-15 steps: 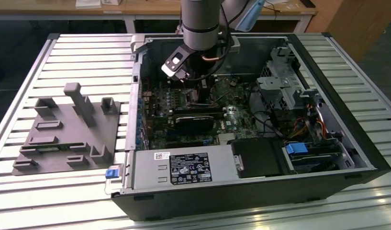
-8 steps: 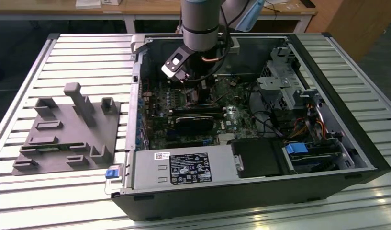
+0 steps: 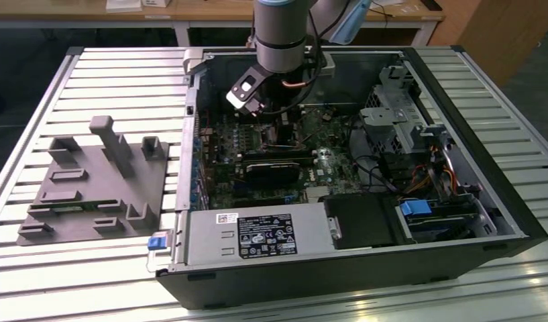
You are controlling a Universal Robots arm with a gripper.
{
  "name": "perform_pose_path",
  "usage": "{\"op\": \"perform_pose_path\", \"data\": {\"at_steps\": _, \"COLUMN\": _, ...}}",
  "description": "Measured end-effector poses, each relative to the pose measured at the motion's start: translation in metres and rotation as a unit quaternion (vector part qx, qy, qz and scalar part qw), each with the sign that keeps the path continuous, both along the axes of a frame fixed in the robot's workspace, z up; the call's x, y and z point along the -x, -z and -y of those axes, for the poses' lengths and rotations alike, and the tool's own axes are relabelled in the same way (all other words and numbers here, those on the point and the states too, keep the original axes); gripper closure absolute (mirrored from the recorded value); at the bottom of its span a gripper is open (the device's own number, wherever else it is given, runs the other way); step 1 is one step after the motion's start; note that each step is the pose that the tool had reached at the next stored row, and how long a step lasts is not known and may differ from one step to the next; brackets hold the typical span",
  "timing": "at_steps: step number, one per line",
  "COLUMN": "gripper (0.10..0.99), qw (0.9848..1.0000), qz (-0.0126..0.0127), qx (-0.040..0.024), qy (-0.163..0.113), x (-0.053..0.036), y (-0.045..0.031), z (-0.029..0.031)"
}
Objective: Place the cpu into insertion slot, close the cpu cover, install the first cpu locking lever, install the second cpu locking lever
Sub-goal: 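Place the cpu into insertion slot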
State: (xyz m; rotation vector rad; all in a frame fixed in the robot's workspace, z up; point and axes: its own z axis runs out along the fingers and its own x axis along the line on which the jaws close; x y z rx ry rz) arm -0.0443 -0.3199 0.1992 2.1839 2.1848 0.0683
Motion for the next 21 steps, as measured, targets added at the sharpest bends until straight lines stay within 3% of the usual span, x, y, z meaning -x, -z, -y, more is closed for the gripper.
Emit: {"op": "perform_pose_path", "data": {"at_steps": 21, "gripper": 0.545, "qw": 1.0, "qz": -0.003, "qx": 0.0001, "qy": 0.005, "x": -0.0023, "y": 0.007, "z": -0.0039}}
